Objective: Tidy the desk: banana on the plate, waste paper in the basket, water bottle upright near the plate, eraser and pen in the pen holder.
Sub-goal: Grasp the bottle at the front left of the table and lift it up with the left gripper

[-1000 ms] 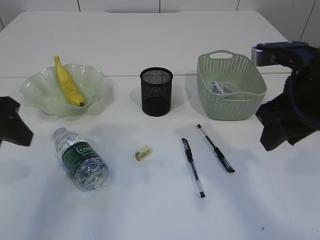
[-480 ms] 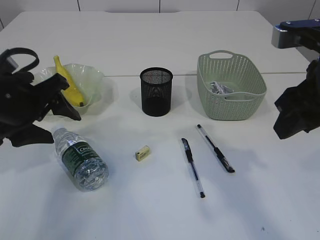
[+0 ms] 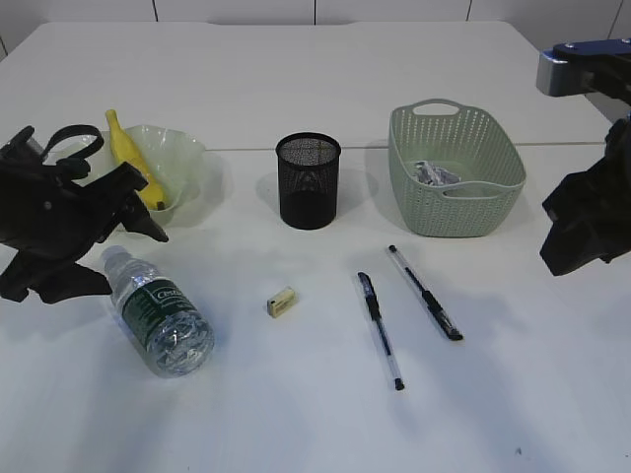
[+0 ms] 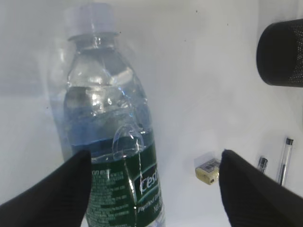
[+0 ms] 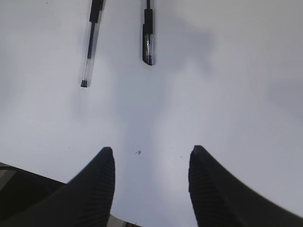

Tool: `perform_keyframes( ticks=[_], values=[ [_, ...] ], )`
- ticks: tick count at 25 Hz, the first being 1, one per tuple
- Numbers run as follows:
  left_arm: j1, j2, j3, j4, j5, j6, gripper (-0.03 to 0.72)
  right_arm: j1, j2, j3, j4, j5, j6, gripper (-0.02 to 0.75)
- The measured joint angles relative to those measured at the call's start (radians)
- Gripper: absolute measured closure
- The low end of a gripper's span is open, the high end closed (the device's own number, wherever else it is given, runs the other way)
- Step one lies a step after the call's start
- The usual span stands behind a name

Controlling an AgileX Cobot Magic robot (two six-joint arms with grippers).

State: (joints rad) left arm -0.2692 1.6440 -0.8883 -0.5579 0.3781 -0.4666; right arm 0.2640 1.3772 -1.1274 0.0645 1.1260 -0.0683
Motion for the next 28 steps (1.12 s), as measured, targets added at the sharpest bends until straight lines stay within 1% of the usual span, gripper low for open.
perform_keyframes(
  ticks=[7, 11, 28],
  values=[
    [0.000, 0.078, 0.000, 0.000, -0.014, -0.036, 0.101, 0.000, 0.000, 0.000, 0.000, 0.000, 0.000, 0.363],
    [0.000, 0.100, 0.000, 0.002, -0.016, -0.066, 0.129, 0.000, 0.000, 0.000, 0.000, 0.002, 0.000, 0.363],
    [0.000, 0.157, 0.000, 0.002, -0.072, -0.071, 0.137, 0.000, 0.000, 0.000, 0.000, 0.013, 0.000, 0.363]
  ],
)
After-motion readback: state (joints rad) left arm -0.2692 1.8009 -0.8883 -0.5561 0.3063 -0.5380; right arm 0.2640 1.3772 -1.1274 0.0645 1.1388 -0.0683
